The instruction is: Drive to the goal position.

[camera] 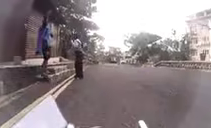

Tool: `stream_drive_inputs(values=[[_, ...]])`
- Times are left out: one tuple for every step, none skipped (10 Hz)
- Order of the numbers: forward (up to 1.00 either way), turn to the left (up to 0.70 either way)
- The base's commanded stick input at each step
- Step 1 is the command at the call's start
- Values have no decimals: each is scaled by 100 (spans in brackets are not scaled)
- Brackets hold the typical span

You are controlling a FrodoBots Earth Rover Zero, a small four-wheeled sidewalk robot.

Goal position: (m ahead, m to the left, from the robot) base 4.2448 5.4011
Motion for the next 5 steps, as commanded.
stream_drive_inputs(values=[[45,0],[45,0],[45,0],[45,0],[45,0]])
